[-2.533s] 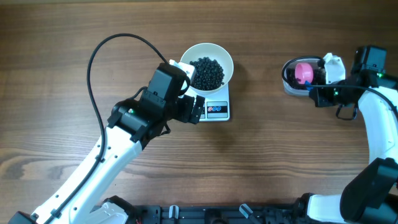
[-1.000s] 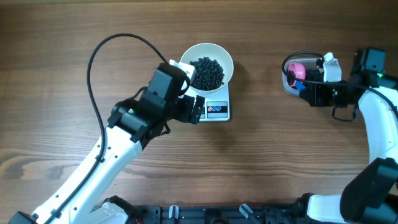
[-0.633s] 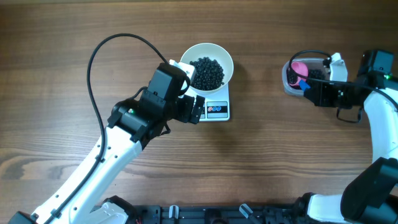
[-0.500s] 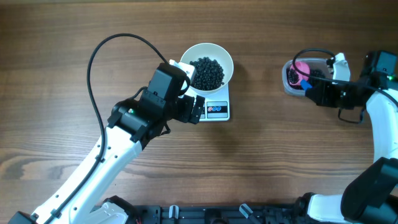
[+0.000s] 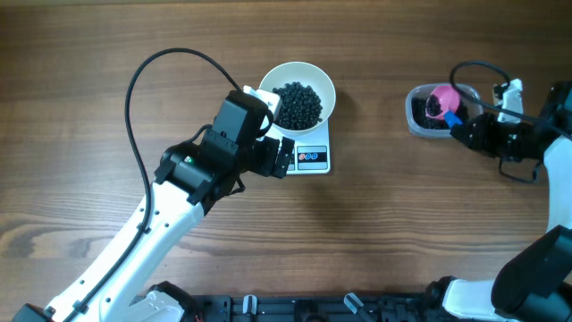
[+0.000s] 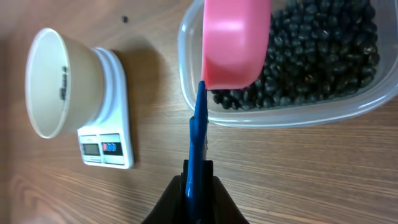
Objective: Scoop item into bowl and weigh 150g on scale
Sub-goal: 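Dip the pink scoop into the container to pick up a few beans, then carry the scoop left and hold it over the white bowl, then tilt the scoop slowly over the bowl to trickle in beans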
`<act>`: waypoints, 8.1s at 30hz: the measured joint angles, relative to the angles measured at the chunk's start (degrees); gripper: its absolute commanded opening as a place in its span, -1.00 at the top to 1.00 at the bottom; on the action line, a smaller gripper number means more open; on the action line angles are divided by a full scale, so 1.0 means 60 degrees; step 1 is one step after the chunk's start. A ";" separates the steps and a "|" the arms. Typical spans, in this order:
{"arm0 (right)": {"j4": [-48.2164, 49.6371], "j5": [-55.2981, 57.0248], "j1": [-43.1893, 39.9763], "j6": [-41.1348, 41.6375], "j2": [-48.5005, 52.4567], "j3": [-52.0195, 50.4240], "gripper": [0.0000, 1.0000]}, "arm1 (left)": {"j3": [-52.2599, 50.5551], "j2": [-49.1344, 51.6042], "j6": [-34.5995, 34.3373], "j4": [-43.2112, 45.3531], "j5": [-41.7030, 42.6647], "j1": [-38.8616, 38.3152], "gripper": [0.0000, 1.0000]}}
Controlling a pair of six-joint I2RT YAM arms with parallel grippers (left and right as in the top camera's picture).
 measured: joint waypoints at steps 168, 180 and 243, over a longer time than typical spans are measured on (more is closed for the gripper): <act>0.4561 0.1883 0.7140 -0.1086 0.0000 -0.0018 0.91 | 0.0000 0.0000 0.0000 0.0000 0.0000 0.0000 -1.00; 0.4543 0.1989 0.7140 -0.1625 0.0000 -0.0018 0.91 | 0.0000 0.0000 0.0000 -0.0004 0.0000 0.0000 -1.00; 0.4721 0.2102 0.7187 -0.0109 0.0000 -0.0018 0.91 | 0.0000 0.0000 0.0000 0.0000 0.0000 0.0000 -1.00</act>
